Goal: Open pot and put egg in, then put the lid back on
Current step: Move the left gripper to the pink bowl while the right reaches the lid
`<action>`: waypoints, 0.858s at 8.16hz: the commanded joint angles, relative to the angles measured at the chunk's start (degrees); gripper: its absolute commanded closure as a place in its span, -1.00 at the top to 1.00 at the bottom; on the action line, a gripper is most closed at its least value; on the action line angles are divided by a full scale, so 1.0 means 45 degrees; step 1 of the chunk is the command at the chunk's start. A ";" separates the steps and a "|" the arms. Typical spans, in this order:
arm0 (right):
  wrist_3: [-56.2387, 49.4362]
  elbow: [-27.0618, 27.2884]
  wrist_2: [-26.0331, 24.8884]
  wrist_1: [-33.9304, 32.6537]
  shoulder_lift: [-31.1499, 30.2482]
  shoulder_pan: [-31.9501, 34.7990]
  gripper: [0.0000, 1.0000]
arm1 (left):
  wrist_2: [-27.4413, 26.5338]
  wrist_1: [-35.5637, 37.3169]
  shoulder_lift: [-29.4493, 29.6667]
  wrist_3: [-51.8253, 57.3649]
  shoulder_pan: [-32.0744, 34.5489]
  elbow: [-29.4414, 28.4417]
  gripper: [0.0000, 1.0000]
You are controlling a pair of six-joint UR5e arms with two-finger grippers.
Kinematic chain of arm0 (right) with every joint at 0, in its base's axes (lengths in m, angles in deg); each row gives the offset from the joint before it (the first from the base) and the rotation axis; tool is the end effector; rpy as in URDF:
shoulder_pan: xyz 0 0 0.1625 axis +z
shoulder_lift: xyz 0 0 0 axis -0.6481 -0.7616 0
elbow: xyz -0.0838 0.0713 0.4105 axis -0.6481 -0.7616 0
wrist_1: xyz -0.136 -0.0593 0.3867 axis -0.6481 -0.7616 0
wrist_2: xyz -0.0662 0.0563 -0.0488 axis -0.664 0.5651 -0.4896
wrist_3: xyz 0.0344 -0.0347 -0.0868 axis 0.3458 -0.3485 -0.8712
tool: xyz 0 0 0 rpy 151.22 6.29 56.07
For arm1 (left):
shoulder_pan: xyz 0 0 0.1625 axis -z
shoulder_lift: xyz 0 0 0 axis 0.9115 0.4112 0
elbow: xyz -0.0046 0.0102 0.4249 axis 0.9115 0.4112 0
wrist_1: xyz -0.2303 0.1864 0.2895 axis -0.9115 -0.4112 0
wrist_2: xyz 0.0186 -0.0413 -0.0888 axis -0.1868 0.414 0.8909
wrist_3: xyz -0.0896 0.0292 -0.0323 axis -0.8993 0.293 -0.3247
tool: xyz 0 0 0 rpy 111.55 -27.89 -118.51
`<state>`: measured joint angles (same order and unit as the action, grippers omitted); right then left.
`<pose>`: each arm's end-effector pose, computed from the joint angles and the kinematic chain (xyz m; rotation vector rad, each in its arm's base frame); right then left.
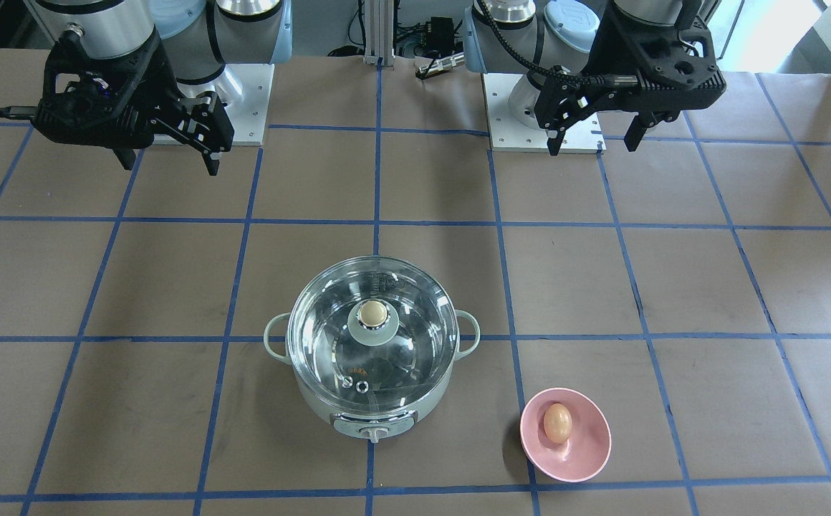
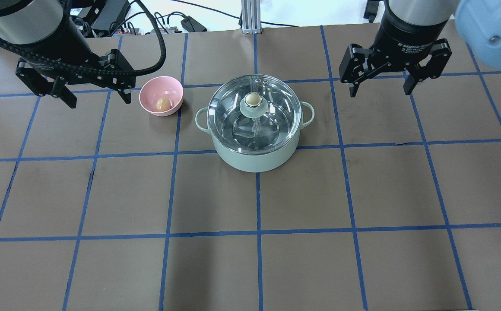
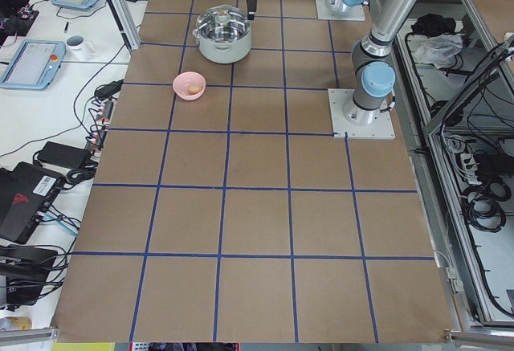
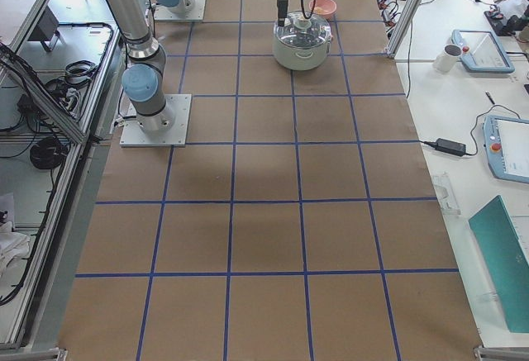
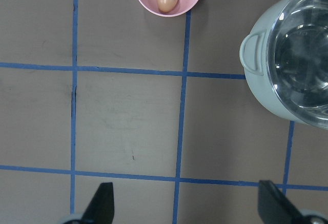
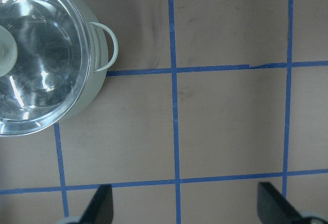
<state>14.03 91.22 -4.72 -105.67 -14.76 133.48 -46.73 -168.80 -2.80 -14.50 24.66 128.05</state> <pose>0.1556 -0.4849 0.5150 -0.0607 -3.0998 0.0018 -0.1323 -0.4610 0.5411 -0.1127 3.0995 -0.0828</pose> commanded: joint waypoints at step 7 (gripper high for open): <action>0.0064 0.0078 0.0463 -0.1713 0.0099 0.0115 1.00 | 0.0175 0.5520 0.2571 0.0310 -0.0397 0.0186 1.00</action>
<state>13.42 91.34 -4.16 -107.03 -15.00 133.43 -45.91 -152.38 3.47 -14.28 23.00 128.52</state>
